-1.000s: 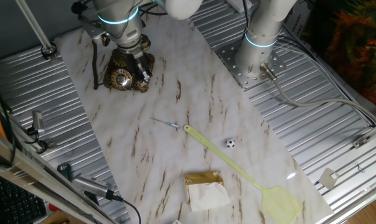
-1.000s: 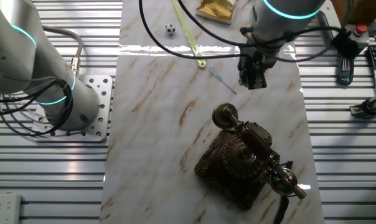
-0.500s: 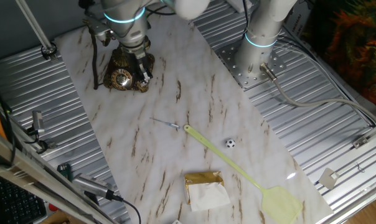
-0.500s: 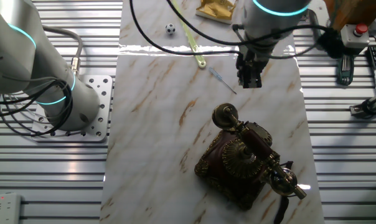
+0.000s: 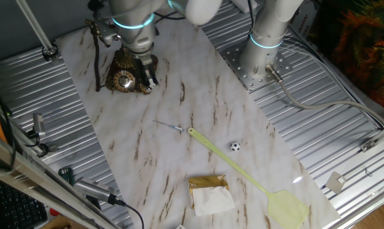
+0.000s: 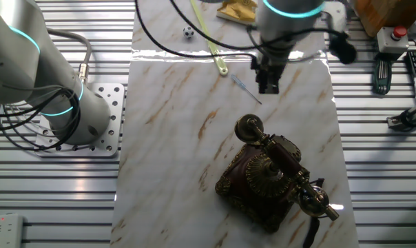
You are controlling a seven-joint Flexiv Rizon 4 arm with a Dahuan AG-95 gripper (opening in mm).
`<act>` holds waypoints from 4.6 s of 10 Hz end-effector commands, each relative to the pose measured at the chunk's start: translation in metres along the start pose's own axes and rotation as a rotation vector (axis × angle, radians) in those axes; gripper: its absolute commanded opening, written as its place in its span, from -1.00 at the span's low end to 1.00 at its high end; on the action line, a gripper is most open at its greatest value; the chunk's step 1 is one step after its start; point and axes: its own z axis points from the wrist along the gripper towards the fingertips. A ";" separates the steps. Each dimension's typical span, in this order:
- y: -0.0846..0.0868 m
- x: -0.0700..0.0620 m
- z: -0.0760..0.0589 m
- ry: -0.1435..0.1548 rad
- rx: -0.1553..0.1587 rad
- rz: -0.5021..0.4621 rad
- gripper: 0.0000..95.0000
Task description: Dial a number on an old rotary phone
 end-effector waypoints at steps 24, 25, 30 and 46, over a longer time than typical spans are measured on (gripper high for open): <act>0.099 0.025 0.064 0.023 -0.004 -0.377 -1.00; 0.099 0.025 0.064 0.035 0.002 -0.440 -1.00; 0.100 0.024 0.065 0.075 0.048 -0.655 -1.00; 0.101 0.023 0.069 0.142 0.235 -1.162 -1.00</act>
